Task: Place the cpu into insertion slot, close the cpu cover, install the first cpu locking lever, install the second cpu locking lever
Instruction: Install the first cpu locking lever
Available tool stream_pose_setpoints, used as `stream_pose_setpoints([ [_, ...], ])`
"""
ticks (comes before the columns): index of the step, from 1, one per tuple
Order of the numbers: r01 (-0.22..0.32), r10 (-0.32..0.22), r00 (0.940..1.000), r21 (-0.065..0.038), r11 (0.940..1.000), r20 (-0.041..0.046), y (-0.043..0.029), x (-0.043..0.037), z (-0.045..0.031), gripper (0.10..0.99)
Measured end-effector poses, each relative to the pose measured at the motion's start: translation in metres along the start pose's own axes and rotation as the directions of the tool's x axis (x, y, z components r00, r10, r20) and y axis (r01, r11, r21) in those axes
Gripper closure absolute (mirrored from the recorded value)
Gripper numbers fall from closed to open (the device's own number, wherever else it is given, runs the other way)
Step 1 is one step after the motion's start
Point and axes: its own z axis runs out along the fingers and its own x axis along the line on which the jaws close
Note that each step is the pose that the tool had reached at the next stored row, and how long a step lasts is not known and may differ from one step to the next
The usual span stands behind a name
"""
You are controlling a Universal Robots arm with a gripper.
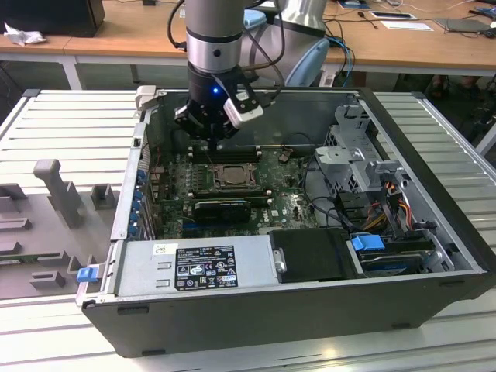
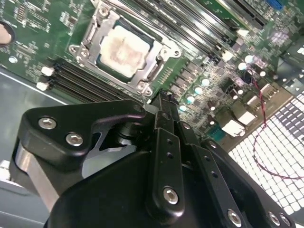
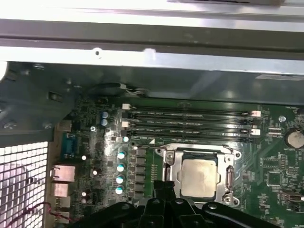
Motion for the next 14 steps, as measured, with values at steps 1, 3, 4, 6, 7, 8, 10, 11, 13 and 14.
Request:
stream_pose_setpoints([
  [1,0.0,0.0,1.0,0.0,1.0,0.0,0.0001,0.0012,0.0001,0.98],
  [3,0.0,0.0,1.0,0.0,1.0,0.0,0.0002,0.0037,0.0003,0.98],
  [4,0.0,0.0,1.0,0.0,1.0,0.0,0.0002,0.0043,0.0003,0.98],
  [6,0.0,0.0,1.0,0.0,1.0,-0.0001,0.0003,0.0057,0.0003,0.98],
  [7,0.0,0.0,1.0,0.0,1.0,-0.0001,0.0003,0.0061,0.0003,0.98],
  [8,0.0,0.0,1.0,0.0,1.0,-0.0001,0.0003,0.0069,0.0003,0.98],
  [10,0.0,0.0,1.0,0.0,1.0,-0.0001,0.0004,0.0099,0.0004,0.98],
  [11,0.0,0.0,1.0,0.0,1.0,0.0,0.0005,0.0106,0.0005,0.98],
  [13,0.0,0.0,1.0,0.0,1.0,-0.0002,0.0007,0.0157,0.0006,0.98],
  [14,0.0,0.0,1.0,0.0,1.0,0.0,0.0009,0.0184,0.001,0.98],
])
